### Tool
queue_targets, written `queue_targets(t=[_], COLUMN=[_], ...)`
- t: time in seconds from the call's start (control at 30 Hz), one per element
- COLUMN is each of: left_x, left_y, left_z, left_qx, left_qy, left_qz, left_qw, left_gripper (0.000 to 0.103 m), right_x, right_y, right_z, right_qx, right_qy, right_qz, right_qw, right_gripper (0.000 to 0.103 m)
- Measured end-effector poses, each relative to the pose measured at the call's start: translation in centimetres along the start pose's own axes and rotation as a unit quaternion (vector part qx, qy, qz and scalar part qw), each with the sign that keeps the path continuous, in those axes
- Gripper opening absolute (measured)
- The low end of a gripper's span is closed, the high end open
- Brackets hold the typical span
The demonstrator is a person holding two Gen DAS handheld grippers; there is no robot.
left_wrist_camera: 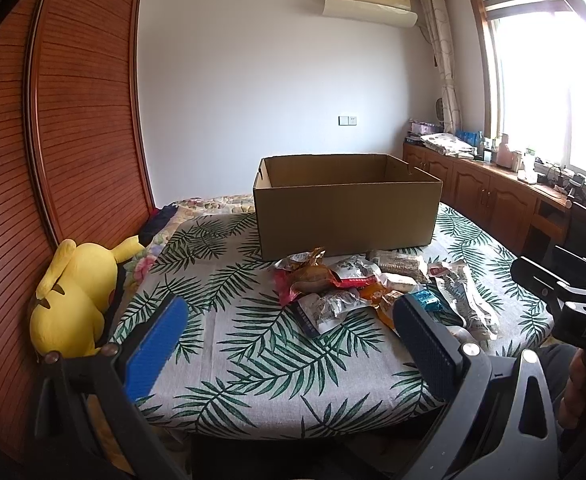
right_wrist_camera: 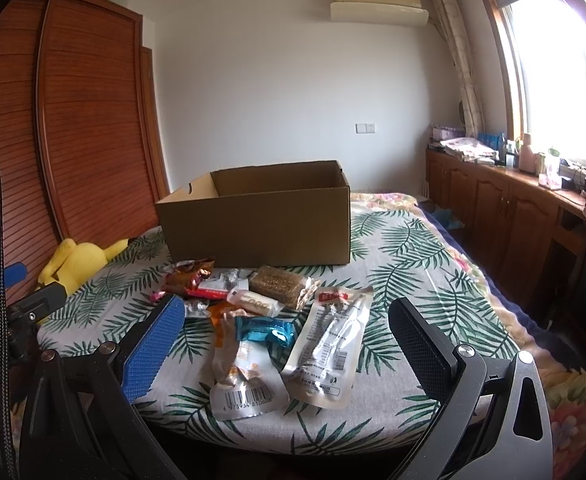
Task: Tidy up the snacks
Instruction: 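Move both tools toward the snack pile, left tool over the orange-wrapped bar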
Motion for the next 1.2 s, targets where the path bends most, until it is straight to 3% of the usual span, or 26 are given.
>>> queue_targets(t=[0.3, 0.8, 1.2], left_x=[-0.1, -2.0, -2.5], left_y=[-0.4, -3.0, -6.8], left_z=[-0.4, -4.7, -9.3], left_qx=[-0.005, -0.045, -0.099], left_qy=[0.007, 0.059, 0.115], left_qz=[-0.002, -0.004, 0.010], left_qw=[1.0000, 0.9972, 0.9883], left_gripper=[0.103, 0.103, 0.102], right_x=[-0.1, -1.8, -3.0], right_y=[-0.2, -2.7, -5.4], right_z=[-0.1, -2.4, -8.1], right_qx=[-0.001, -0.011, 0.014], right_qy=[0.003, 0.032, 0.109], right_qz=[0.001, -0.002, 0.011], right_qw=[1.000, 0.999, 0.994], right_gripper=[0.103, 0.103, 0.100])
Point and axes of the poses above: each gripper's, at about its wrist camera, not at the fingertips, and z roughly against the way its jaws point, y to its left, x to its top, the point moved 4 cm from there along -z, roughly the way its jaws point, and after that the axes turned 2 degrees about -z, right-handed, at the moved point
